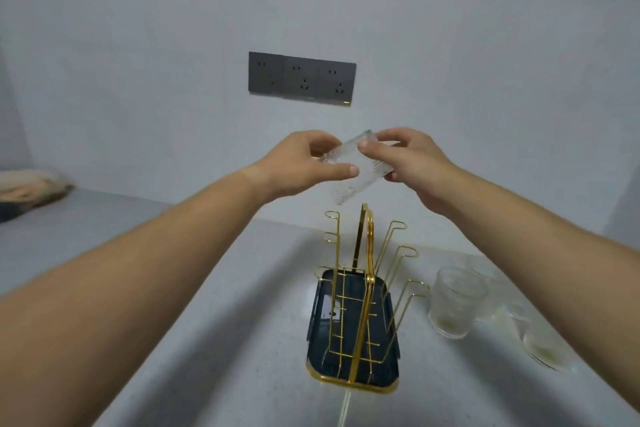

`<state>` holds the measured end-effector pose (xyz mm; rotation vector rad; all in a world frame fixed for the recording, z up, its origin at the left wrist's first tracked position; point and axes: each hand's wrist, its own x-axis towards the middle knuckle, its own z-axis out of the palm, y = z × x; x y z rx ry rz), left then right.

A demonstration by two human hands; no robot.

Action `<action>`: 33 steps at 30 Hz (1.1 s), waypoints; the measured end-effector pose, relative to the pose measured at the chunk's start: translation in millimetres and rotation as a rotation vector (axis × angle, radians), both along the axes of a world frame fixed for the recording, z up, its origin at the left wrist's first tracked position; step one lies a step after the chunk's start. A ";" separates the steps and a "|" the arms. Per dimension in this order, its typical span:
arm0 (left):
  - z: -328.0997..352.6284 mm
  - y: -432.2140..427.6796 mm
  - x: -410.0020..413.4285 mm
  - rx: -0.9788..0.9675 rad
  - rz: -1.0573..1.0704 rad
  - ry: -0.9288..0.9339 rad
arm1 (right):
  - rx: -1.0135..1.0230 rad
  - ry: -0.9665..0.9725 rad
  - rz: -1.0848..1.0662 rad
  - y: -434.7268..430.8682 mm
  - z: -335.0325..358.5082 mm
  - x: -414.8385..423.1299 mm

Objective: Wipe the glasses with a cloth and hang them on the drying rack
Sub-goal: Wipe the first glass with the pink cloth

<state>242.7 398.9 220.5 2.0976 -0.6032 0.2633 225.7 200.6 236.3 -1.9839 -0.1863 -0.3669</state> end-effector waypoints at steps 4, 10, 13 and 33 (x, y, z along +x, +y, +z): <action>-17.3 6.4 30.0 -0.094 -0.004 -0.004 | -0.097 -0.035 -0.023 14.0 -0.2 31.7; -51.1 7.4 55.6 -0.193 -0.028 0.032 | -0.292 -0.079 -0.002 18.2 -13.3 57.3; -68.4 6.0 64.0 -0.262 -0.044 0.080 | -0.368 -0.068 0.014 18.0 -20.6 66.1; -143.7 -9.1 80.9 -0.412 -0.026 0.220 | -0.517 0.283 0.182 3.3 -42.8 91.4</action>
